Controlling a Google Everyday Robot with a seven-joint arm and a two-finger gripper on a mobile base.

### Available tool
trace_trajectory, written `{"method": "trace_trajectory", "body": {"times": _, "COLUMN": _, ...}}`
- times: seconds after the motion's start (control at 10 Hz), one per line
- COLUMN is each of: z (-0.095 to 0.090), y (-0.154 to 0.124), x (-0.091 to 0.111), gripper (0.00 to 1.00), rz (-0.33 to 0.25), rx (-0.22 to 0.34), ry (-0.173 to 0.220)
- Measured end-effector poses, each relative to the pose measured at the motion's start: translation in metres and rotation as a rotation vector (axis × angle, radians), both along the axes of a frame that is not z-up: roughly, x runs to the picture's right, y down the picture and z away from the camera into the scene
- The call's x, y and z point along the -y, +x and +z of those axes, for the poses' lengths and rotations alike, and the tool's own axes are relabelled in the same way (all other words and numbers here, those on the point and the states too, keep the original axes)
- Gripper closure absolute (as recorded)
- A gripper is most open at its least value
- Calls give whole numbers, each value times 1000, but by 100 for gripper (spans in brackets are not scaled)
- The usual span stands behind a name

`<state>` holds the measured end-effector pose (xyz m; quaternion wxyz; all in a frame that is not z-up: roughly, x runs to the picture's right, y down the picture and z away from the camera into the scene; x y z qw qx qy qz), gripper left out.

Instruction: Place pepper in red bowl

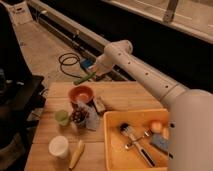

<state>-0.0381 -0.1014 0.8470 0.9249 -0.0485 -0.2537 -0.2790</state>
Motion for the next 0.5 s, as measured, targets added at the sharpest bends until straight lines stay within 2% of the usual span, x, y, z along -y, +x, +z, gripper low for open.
{"method": "trace_trajectory", "body": {"times": 0.5, "z": 35, "y": -4, "x": -41, "gripper": 100, "rz": 18, "rx": 10, "ry": -101}}
